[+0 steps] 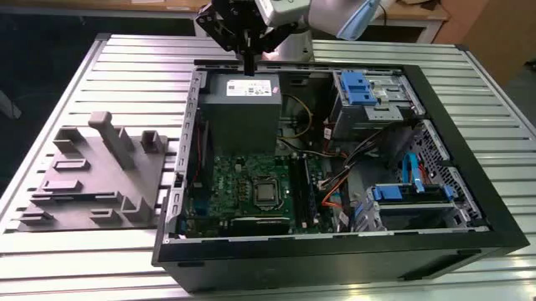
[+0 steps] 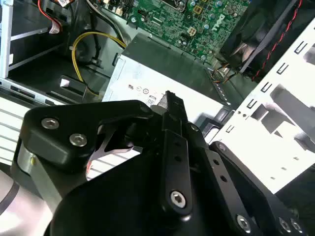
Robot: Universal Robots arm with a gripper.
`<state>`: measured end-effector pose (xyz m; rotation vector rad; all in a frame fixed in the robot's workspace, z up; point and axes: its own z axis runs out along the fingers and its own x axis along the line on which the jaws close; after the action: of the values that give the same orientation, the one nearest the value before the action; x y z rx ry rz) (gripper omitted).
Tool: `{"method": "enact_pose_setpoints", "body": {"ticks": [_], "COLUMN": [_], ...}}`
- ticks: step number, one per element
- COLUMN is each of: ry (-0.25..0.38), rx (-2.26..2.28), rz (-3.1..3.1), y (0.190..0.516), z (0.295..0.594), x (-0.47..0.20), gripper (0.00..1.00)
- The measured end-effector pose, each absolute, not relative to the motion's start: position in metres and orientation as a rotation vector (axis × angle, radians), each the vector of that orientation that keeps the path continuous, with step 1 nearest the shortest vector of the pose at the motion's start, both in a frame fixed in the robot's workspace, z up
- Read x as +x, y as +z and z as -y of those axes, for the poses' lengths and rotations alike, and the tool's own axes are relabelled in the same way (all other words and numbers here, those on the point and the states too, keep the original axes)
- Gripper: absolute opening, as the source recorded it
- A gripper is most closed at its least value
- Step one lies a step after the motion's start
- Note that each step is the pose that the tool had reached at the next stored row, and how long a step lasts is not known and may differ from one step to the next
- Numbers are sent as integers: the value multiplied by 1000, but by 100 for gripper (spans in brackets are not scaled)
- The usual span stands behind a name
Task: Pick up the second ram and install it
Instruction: 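Reach for the second ram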
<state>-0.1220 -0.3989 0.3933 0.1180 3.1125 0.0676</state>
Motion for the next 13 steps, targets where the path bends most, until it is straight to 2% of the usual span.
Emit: {"method": "enact_pose_setpoints", "body": {"ticks": [13], "ry": [68], "rx": [118], "rz": [-3112], "y": [393], "z": [399], "x": [-126], "gripper": [10]}}
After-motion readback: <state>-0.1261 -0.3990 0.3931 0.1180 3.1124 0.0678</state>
